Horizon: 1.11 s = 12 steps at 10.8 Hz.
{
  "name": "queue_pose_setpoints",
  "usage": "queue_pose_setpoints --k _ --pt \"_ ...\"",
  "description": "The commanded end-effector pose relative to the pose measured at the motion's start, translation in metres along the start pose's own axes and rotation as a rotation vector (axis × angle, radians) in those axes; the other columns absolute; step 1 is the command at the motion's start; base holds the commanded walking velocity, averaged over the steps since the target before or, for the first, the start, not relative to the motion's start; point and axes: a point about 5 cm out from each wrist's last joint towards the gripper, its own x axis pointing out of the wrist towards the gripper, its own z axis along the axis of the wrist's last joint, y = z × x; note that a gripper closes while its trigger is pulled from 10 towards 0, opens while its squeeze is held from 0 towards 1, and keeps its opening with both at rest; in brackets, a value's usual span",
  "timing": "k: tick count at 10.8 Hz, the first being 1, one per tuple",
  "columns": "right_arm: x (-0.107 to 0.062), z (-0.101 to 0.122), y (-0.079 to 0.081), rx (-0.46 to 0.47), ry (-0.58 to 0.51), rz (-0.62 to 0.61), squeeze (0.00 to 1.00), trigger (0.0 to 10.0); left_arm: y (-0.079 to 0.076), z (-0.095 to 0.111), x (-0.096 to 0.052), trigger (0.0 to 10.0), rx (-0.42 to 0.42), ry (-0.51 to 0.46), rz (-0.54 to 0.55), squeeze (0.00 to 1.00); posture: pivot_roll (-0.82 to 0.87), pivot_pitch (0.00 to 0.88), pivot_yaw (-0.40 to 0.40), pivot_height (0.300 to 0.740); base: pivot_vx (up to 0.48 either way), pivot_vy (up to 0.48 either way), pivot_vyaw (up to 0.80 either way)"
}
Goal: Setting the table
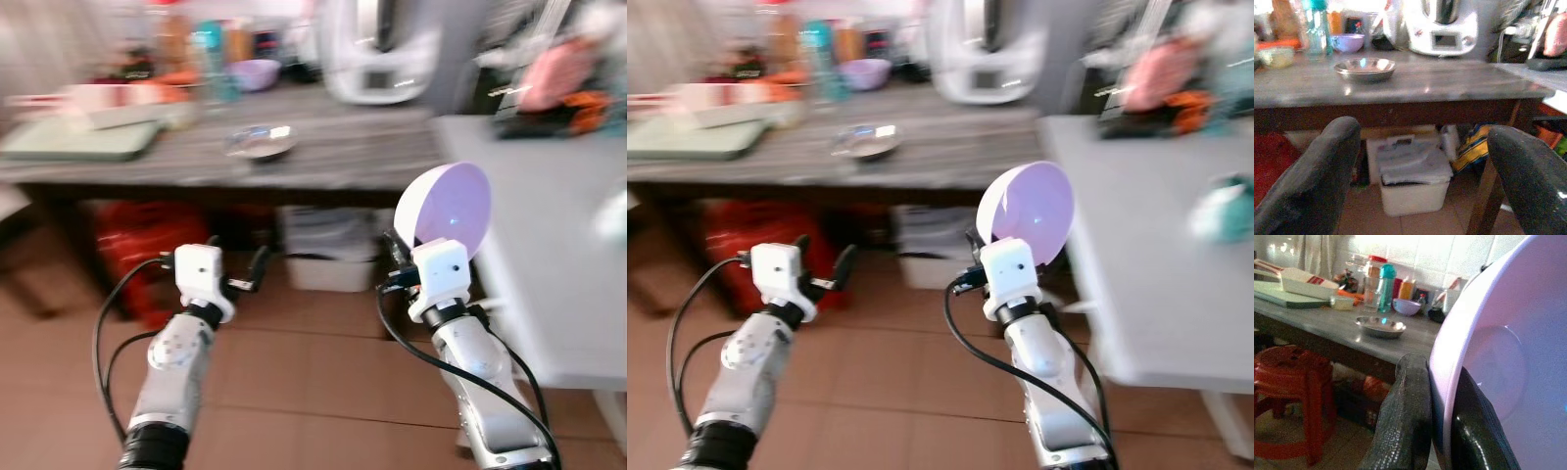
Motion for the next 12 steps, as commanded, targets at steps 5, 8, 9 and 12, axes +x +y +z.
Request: queue_pose_setpoints --k 5,8,9,12 --pt "-0.0045 0.0015 -0.0024 0.003 -0.008 -0.013 0.0 10.0 0.006 0.0026 0.001 10.0 0.042 0.002 0.011 0.0 0.0 0.0 0.039 0.74 0.0 0.34 0.48" --pt "-0.0034 0.0012 -0.0018 0.024 -0.004 -0.028 0.0 10.0 0.0056 0.0017 0.0014 10.0 0.04 0.006 0.007 0.0 0.0 0.0 0.037 0.74 0.0 0.336 0.14" --pt "-0.0037 0.0004 -0.0026 0.028 0.001 -0.033 0.0 10.0 0.0054 0.0016 0.0012 10.0 0.047 0.007 0.006 0.0 0.0 0.0 0.037 0.74 0.0 0.0 0.0" --pt "-0.0047 -0.0013 -0.0053 0.028 0.01 -0.043 0.0 10.0 0.0018 0.0017 -0.0026 10.0 0.036 0.0 -0.06 0.0 0.0 0.0 0.032 0.74 0.0 0.0 -0.42"
